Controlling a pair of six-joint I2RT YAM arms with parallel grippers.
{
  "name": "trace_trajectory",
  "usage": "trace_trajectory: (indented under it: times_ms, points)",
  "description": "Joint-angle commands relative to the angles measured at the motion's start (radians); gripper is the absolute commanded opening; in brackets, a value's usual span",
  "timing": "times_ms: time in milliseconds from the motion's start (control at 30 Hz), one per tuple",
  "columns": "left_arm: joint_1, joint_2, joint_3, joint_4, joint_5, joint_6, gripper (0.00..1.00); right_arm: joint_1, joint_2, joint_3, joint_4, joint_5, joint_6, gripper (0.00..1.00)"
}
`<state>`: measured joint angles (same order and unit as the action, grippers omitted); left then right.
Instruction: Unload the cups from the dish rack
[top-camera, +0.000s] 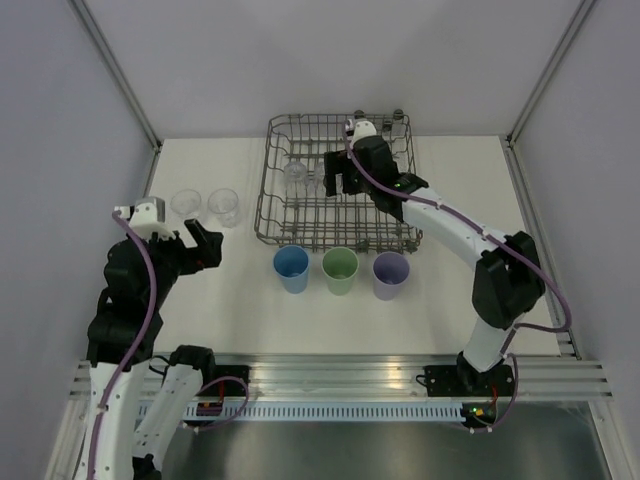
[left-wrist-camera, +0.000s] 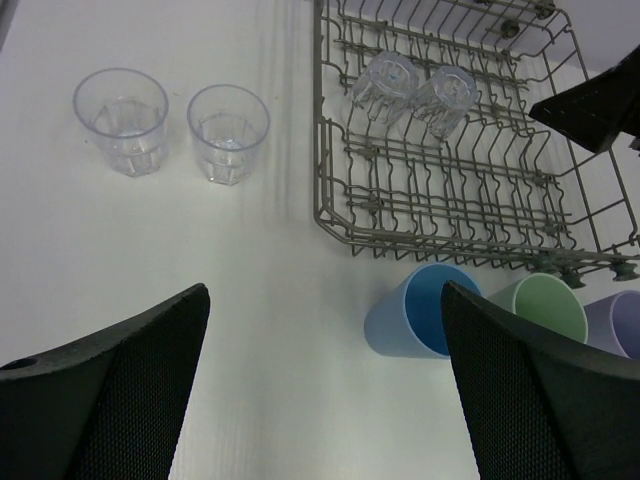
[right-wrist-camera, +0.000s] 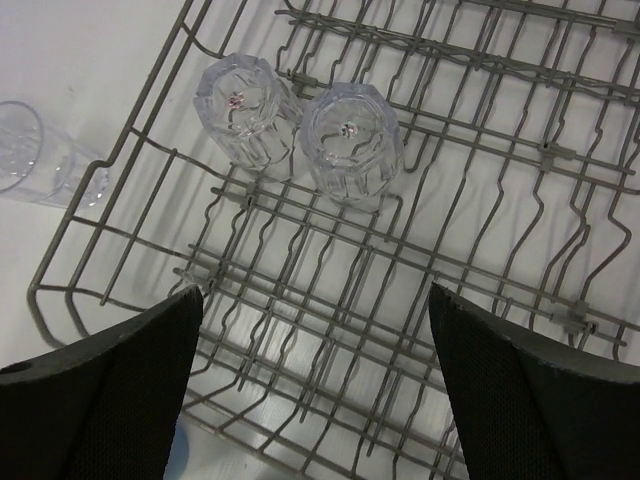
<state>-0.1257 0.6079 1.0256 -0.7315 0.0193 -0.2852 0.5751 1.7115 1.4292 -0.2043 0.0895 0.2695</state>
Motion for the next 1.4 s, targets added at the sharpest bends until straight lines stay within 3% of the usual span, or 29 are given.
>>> trace_trajectory:
  times_ms: [0,200,367,900,1000,1233,1367]
  points:
    - [-0.002,-0.088,-0.073,0.096,-0.088,-0.052,1.0,0.025,0.104,0.137,-0.015,0.124,-0.075,0.98]
    - [-0.002,-0.154,-0.174,0.112,-0.136,-0.046,1.0,0.037,0.341,0.416,-0.13,0.145,-0.075,0.98]
    - [-0.002,-0.106,-0.182,0.126,-0.105,-0.029,1.0,0.052,0.5,0.603,-0.205,0.205,-0.096,0.98]
    - [-0.002,-0.086,-0.193,0.135,0.002,-0.012,1.0,0.039,0.764,0.89,-0.285,0.257,-0.142,0.94]
    - [-0.002,-0.089,-0.196,0.138,0.011,-0.011,1.0,0.025,0.775,0.896,-0.274,0.24,-0.147,0.89]
    - [-0.002,-0.086,-0.197,0.144,0.021,-0.005,1.0,0.006,0.778,0.907,-0.288,0.21,-0.148,0.64]
    - [-0.002,-0.083,-0.197,0.146,0.027,-0.005,1.0,0.005,0.761,0.902,-0.287,0.22,-0.15,0.55]
